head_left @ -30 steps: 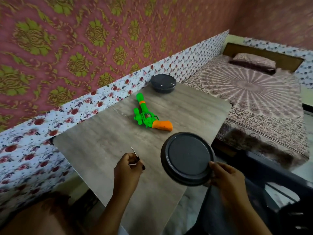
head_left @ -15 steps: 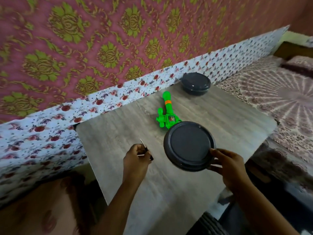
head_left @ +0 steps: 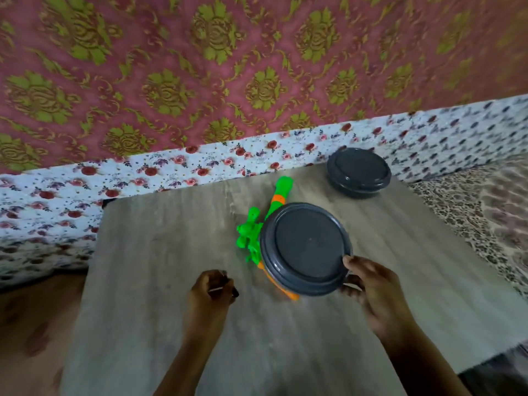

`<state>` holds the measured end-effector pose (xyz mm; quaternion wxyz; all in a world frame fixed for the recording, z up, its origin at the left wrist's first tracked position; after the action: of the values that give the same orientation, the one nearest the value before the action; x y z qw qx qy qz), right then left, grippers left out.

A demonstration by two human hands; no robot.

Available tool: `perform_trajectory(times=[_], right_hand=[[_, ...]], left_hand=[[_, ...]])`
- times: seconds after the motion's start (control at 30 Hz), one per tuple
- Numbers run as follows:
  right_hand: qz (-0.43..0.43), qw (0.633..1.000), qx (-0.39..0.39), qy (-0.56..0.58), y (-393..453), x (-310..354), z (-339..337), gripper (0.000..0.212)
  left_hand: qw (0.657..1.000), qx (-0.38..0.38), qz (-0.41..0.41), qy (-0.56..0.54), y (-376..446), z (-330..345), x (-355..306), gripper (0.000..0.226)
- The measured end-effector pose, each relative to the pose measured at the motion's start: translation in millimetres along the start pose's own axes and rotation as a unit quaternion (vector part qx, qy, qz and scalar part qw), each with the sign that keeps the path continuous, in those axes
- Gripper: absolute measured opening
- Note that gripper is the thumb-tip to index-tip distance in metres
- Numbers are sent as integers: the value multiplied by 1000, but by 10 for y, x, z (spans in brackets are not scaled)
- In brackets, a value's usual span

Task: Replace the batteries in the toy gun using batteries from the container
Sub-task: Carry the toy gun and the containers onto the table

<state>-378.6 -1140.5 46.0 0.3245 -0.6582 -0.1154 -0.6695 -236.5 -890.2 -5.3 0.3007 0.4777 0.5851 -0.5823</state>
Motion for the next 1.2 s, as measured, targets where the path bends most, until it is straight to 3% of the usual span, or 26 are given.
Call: perform_trajectory(times=[0.33, 0.4, 0.57, 0.7, 0.97, 1.07, 1.13, 1.2], right_hand=[[14, 999, -37, -32, 879, 197, -1352, 17], [22, 998, -47, -32, 991, 166, -1519, 20], [53, 993, -105, -11, 1195, 17, -1882, 23], [73, 988, -139, 3, 1337, -127, -2018, 27], [87, 986, -136, -29, 1415, -331, -2017, 35], [21, 962, -166, -218, 1374, -176, -2032, 54], [-110, 920, -163, -340, 1264, 105, -1900, 55], [-225, 898, -112, -361, 1132, 310, -1640, 50]], left_hand=[[995, 21, -4, 93, -320, 1419, -42, 10], [992, 23, 3, 127, -341, 1524, -22, 21], [990, 35, -12, 133, -303, 1689, 14, 24], [992, 44, -11, 120, -267, 1773, 39, 14], [987, 19, -7, 158, -296, 1671, 191, 27], [991, 9, -3, 135, -301, 1612, 215, 25], [994, 0, 6, 111, -299, 1562, 200, 20], [995, -10, 19, 97, -288, 1521, 157, 16]])
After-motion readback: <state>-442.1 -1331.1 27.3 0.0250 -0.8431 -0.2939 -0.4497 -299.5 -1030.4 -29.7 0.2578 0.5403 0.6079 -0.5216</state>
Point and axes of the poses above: each hand's wrist, its own y-axis towards the middle knuckle, its own z-axis out of the palm, x = y × z, the point moved 6 cm from there along y, towards the middle knuckle, and after that the axes turned 8 degrees about -z, right-handed, at the moved point
